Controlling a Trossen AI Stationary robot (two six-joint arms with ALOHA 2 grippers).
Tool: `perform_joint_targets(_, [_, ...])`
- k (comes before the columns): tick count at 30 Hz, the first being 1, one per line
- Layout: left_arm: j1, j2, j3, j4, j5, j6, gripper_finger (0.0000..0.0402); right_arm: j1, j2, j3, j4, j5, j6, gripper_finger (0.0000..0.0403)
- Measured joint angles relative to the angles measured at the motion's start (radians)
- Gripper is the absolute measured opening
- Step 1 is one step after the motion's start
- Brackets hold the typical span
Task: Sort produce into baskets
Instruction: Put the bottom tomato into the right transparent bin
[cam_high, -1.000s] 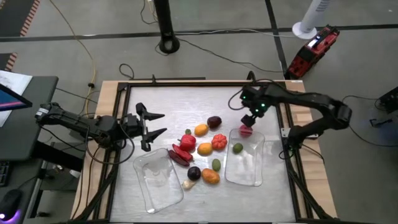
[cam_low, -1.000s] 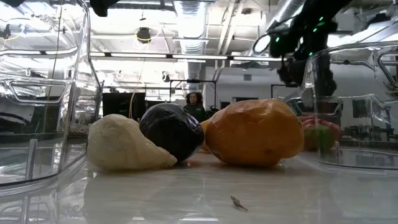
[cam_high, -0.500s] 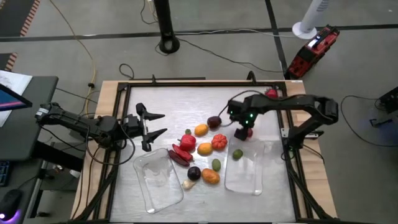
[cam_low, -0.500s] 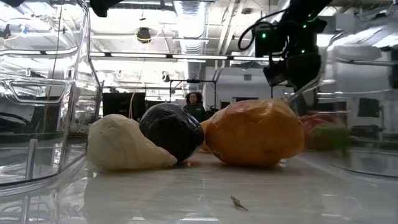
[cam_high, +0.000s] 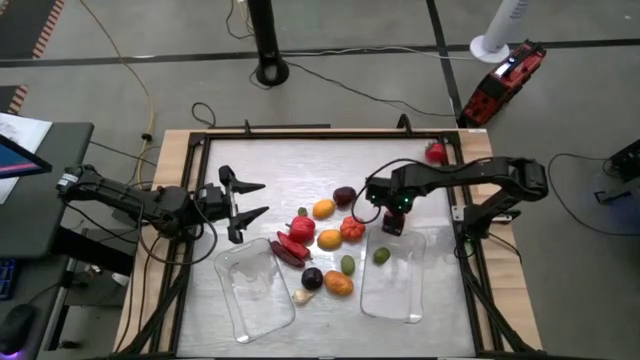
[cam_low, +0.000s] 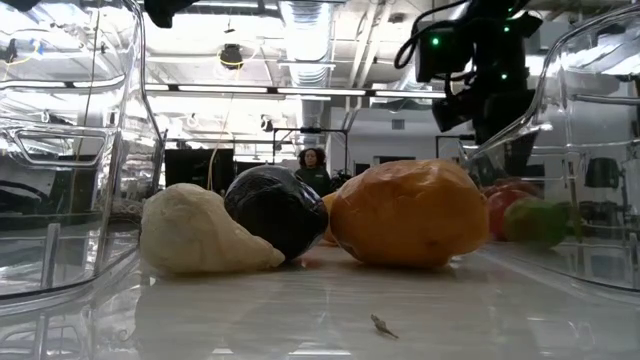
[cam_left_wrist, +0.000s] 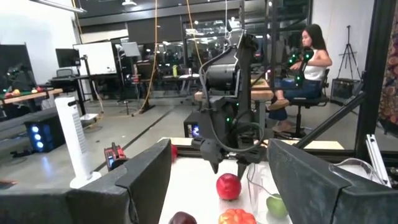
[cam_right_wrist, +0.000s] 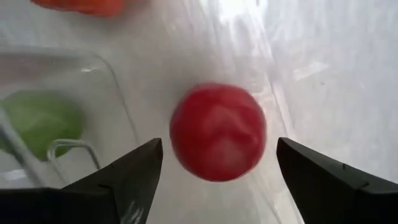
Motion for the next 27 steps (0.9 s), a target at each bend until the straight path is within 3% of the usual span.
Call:
perform_joint_targets(9, [0.000,0.000,0.000,-0.017,0.000,0.000,0.0252,-0.068,0.000,-0.010,0.008,-0.049,-0.052,0.0393])
perform_joint_targets(27, [0.000,0.000,0.000,-0.019,0.001,0.009,0.0252,-0.092,0.000,-0.128,0.075,-0.092,-0.123,0.0380])
